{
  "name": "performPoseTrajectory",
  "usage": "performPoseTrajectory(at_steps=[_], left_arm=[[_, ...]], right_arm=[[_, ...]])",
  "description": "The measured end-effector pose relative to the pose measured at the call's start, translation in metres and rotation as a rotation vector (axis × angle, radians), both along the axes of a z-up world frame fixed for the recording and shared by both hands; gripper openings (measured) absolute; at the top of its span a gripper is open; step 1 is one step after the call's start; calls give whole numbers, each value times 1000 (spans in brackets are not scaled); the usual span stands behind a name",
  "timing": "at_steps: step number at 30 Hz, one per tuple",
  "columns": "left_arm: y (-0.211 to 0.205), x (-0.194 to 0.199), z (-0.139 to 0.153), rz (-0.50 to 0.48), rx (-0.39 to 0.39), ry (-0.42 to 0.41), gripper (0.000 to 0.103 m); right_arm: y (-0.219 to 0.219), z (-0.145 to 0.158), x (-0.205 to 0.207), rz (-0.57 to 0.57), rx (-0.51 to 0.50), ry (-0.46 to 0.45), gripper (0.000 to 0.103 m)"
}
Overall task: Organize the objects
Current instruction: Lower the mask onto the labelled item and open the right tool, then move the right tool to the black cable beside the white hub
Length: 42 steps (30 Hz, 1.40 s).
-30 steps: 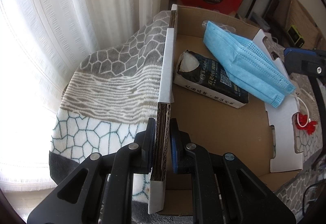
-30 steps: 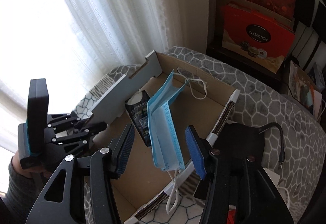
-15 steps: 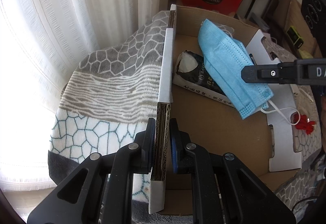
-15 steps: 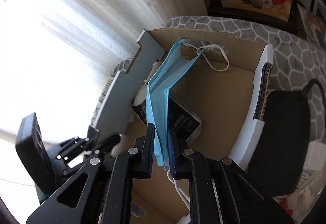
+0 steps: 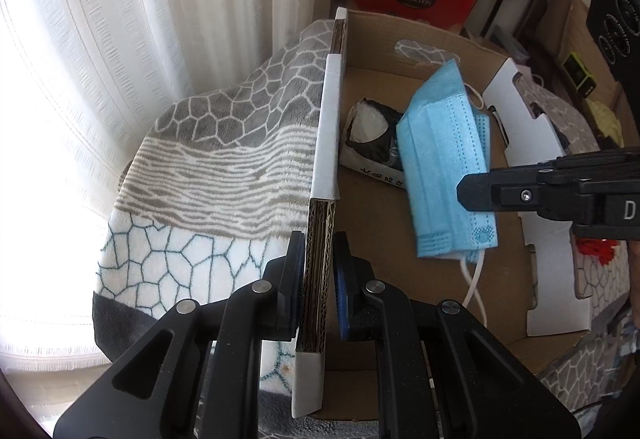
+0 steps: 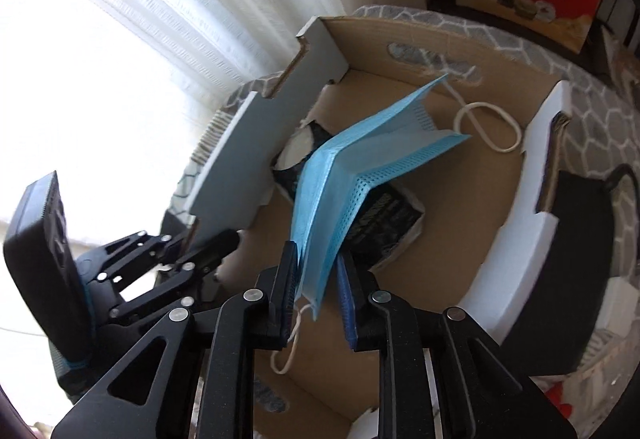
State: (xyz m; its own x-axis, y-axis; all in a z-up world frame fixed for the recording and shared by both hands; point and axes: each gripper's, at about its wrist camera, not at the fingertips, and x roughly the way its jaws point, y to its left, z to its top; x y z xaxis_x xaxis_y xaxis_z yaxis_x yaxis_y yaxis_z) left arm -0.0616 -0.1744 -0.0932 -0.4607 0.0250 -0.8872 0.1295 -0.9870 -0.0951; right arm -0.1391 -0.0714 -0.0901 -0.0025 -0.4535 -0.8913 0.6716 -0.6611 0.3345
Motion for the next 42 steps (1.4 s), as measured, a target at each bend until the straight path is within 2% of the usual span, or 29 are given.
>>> performPoseTrajectory(at_steps=[5,9,15,21,26,30,42], left_arm=[[1,0,0,-3,-4,-2,12],[0,0,-1,-3,-1,0,12],[0,0,-1,-2,-5,0,12],[0,0,-2,-1,-8,1,12],[-1,0,-2,6,-6,1,12],[0,1,-1,6,-11,1,12],[0,1,-1,14,-7,0,12]], right_arm=[[25,17,-4,-34,-12,55,39],[53,50,-7,-53,-36,156,44],[105,73,-21,-124,-10,223,46],[153,66,-39,-182,64,259,47],[186,60,-36,-200,112,318,47],[203,51,-34,-201,148,328,47],[226,24,-61,-301,149,218,49]])
